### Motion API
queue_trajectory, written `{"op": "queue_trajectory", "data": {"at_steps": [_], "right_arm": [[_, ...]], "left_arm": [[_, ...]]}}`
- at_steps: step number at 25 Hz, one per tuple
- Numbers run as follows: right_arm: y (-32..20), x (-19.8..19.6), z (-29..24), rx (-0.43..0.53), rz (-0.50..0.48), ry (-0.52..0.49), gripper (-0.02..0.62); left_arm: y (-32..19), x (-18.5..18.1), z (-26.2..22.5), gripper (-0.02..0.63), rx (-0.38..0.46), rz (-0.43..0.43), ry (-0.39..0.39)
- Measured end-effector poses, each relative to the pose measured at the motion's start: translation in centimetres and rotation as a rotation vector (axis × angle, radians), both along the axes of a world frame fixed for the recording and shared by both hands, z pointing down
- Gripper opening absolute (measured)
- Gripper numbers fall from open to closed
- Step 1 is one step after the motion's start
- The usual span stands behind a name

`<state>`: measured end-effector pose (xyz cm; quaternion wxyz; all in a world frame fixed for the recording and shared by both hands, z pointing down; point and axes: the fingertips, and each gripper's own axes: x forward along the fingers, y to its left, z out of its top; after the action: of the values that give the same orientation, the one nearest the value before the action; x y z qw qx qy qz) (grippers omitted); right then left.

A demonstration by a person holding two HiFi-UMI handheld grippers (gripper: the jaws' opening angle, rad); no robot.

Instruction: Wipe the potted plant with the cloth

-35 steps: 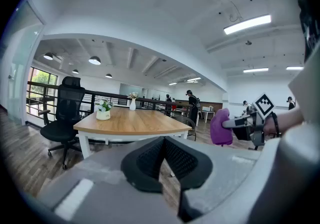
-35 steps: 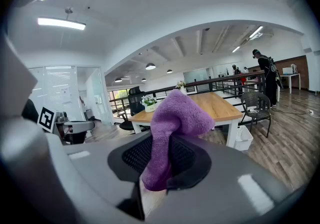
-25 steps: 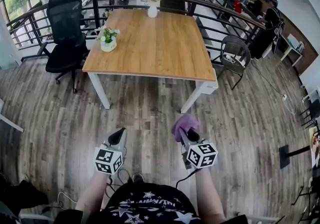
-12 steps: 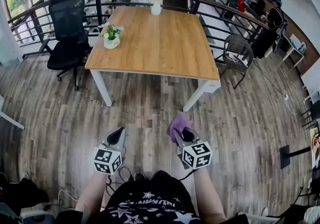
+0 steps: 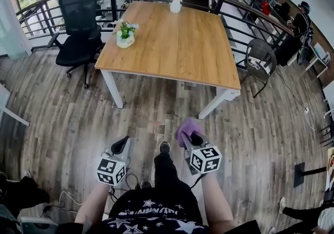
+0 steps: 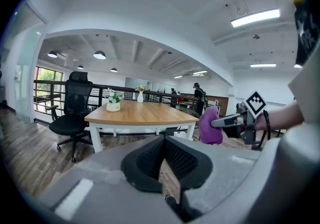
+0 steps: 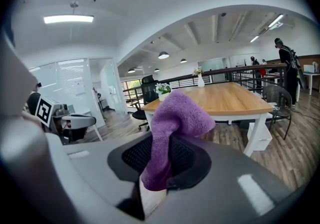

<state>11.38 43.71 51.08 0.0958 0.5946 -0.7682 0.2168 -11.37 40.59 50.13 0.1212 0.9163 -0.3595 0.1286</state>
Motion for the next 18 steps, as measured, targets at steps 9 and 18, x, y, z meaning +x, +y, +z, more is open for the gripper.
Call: {"op": "queue_trajectory", "data": {"at_steps": [9, 18], "right_arm": [[-11.7, 1.5, 0.0, 0.010, -0.040, -0.048, 0.084], [-21.8, 5.6, 0.6, -0.017, -0.062, -0.056, 0.084]], "left_arm": [[-8.8, 0.1, -0.1, 0.002, -0.011, -0.108, -0.002], [-17.8, 2.9, 0.5, 0.002, -0.031, -0.164, -0.013]]}}
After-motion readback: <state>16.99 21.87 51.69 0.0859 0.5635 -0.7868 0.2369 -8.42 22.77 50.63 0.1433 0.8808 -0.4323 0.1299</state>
